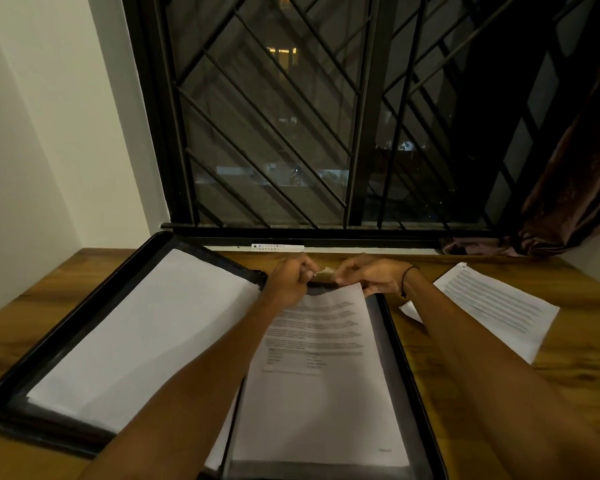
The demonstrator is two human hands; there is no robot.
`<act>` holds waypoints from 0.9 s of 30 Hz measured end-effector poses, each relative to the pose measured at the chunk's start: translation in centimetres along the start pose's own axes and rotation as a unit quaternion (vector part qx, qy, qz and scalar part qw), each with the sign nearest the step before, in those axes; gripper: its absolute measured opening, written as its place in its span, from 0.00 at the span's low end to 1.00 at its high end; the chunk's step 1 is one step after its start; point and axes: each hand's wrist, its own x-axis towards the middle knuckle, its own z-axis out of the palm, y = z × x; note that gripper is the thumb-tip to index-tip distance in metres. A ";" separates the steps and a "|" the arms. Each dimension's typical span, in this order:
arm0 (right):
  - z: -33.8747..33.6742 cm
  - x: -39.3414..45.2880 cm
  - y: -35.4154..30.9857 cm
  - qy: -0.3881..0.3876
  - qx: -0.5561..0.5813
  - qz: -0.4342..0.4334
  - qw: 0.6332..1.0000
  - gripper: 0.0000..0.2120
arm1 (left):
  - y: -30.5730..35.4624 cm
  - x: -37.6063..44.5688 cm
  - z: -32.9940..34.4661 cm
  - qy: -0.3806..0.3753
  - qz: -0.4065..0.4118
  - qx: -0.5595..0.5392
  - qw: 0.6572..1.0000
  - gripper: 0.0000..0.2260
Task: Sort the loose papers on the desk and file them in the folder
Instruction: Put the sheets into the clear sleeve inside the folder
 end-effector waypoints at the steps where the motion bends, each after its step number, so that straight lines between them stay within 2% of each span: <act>1: 0.4 -0.4 0.3 0.024 0.042 -0.011 0.999 0.34 | 0.0 -0.1 -0.2 0.006 -0.003 -0.017 1.000 0.11; 2: 0.7 -0.7 0.8 0.038 0.089 -0.019 0.995 0.31 | -0.1 -0.1 -0.6 0.013 -0.011 -0.032 0.999 0.11; 4: 1.2 -1.6 1.8 -0.011 0.180 -0.010 0.983 0.30 | -0.1 -0.4 -1.3 0.017 -0.035 -0.042 0.998 0.09; 7: 1.9 -3.6 3.3 -0.121 0.274 0.023 0.954 0.42 | 0.4 -1.4 -2.7 0.020 -0.045 -0.016 0.999 0.07; 9: 3.1 -5.1 3.8 -0.147 0.296 0.028 0.943 0.47 | 1.3 -2.6 -4.1 0.008 -0.050 0.018 0.999 0.12; 11: 4.8 -6.1 3.7 -0.147 0.314 0.016 0.938 0.49 | 3.0 -3.6 -5.8 -0.020 -0.079 0.007 0.997 0.14; 15: 9.3 -8.1 0.5 -0.055 0.330 -0.020 0.942 0.47 | 7.2 -6.7 -11.1 -0.115 -0.199 -0.093 0.969 0.27; 17: 11.2 -8.0 -1.0 -0.044 0.326 -0.037 0.944 0.45 | 7.7 -7.6 -14.3 -0.124 -0.249 -0.163 0.947 0.35; 19: 13.3 -7.5 -2.5 -0.089 0.315 -0.052 0.944 0.47 | 7.7 -8.4 -17.2 -0.110 -0.272 -0.209 0.933 0.40; 20: 14.3 -6.9 -3.1 -0.139 0.305 -0.064 0.940 0.49 | 7.7 -8.8 -18.5 -0.108 -0.276 -0.213 0.931 0.41; 22: 16.0 -5.3 -3.8 -0.195 0.259 -0.078 0.943 0.46 | 7.3 -9.1 -20.8 -0.103 -0.280 -0.170 0.939 0.45; 23: 16.9 -4.5 -4.1 -0.194 0.222 -0.084 0.952 0.42 | 7.1 -9.2 -21.8 -0.095 -0.282 -0.139 0.944 0.47; 25: 18.8 -3.6 -5.1 -0.160 0.141 -0.104 0.971 0.36 | 6.0 -9.2 -23.4 -0.081 -0.288 -0.060 0.952 0.48; 27: 20.5 -2.7 -5.9 -0.112 0.076 -0.141 0.981 0.29 | 5.2 -9.8 -24.5 -0.088 -0.273 0.087 0.954 0.41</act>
